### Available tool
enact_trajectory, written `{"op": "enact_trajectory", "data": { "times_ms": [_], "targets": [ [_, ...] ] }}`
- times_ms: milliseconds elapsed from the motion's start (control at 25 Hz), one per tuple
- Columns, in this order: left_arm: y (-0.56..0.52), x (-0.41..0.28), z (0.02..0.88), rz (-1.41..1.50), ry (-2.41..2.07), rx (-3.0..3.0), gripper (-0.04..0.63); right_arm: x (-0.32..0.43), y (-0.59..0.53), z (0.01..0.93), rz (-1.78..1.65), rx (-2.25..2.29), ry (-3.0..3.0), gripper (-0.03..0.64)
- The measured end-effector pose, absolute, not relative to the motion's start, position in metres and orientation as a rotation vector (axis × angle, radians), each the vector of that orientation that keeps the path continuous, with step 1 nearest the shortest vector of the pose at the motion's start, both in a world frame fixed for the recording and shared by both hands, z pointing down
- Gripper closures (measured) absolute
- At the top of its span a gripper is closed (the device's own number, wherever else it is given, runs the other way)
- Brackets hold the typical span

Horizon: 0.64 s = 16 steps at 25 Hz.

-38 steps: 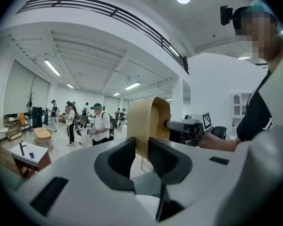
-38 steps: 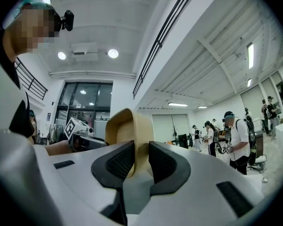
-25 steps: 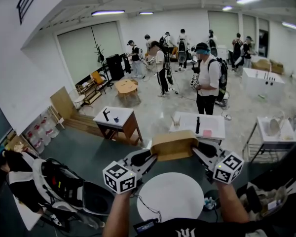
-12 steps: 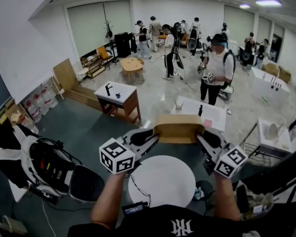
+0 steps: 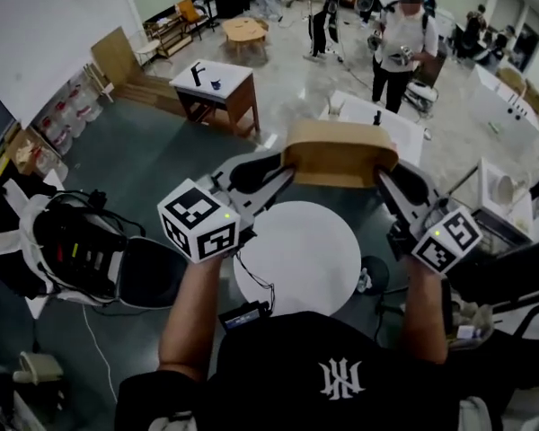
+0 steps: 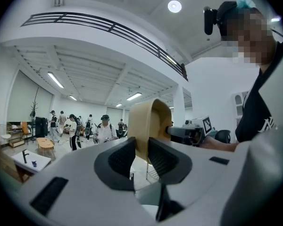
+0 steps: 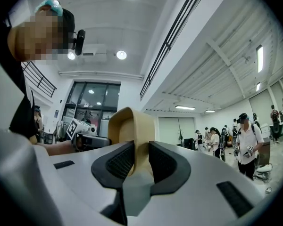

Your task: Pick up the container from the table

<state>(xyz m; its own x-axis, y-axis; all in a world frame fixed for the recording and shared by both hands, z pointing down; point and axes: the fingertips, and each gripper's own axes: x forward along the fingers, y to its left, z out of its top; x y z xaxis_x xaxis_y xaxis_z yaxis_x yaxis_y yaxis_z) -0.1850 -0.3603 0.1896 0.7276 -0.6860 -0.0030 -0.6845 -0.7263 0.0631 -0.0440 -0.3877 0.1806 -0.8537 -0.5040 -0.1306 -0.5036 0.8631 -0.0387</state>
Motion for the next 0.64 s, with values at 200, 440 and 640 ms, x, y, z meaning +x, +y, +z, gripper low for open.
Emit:
{"op": "enact_trajectory", "data": {
  "times_ms": [200,440,640],
  "targets": [
    [-0.362,-0.188,0.191,-0.025,-1.151,2.849,0.509,-0.049,-0.392,0.187,-0.03,-0.776,2.918,0.511],
    [-0.375,-0.187,0.217,0.003,-1.147,2.782,0.509,-0.048,-0.407,0.216,-0.13,-0.786,2.948,0.511],
    [-0.385,-0.184,0.25,0.024,-1.13,2.738,0.509,-0.045,-0.418,0.251,-0.213,-0.8,2.968,0.511]
  ]
}}
